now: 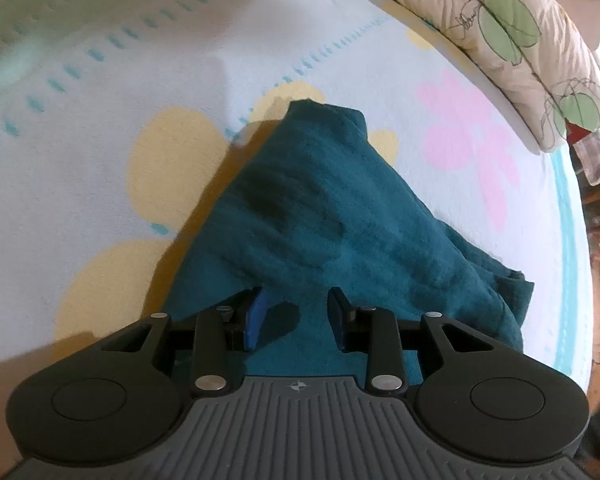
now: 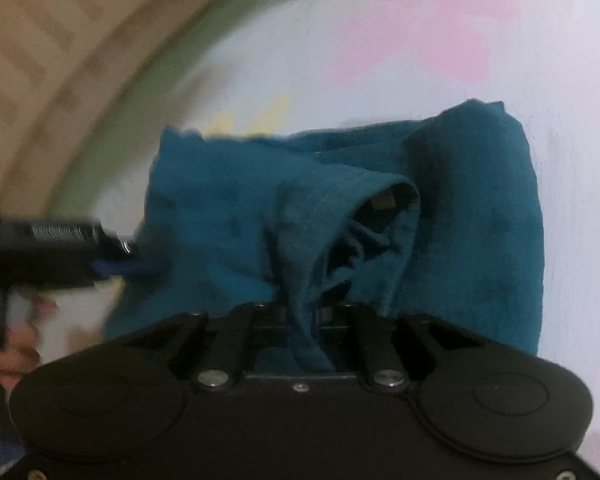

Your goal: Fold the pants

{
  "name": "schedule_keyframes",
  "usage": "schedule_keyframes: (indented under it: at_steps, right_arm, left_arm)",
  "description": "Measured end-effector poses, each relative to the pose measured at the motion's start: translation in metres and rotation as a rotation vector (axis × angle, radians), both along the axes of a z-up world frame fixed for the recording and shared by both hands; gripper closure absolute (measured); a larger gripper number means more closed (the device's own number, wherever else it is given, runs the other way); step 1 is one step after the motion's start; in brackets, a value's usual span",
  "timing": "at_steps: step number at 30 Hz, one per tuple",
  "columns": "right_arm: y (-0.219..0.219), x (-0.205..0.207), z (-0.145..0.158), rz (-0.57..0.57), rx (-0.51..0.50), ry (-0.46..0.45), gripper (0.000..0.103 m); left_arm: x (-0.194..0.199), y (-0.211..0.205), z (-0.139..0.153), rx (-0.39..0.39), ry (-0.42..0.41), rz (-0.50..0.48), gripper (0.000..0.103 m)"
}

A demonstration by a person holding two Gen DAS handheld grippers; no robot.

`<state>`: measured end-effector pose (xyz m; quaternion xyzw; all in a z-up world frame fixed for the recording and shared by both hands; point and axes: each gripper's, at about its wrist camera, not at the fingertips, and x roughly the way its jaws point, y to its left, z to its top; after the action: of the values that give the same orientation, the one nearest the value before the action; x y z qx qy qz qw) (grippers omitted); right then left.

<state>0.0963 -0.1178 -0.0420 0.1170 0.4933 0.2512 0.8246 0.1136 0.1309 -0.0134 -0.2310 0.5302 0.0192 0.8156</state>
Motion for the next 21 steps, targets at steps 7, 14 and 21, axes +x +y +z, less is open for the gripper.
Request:
schedule_keyframes:
  at_steps: [7, 14, 21]
  right_arm:
    - [-0.011, -0.007, 0.062, -0.045, -0.103, -0.104, 0.086]
    - [-0.024, 0.008, 0.011, -0.164, -0.186, 0.088, 0.063]
    - [-0.028, -0.004, 0.039, -0.232, -0.184, -0.032, 0.057]
  left_arm:
    - [0.001, -0.004, 0.0, 0.014, -0.006, -0.02, 0.07]
    - [0.001, -0.017, -0.009, 0.043, 0.05, -0.099, 0.07]
    - [0.02, -0.02, 0.009, 0.086, 0.032, -0.17, 0.07]
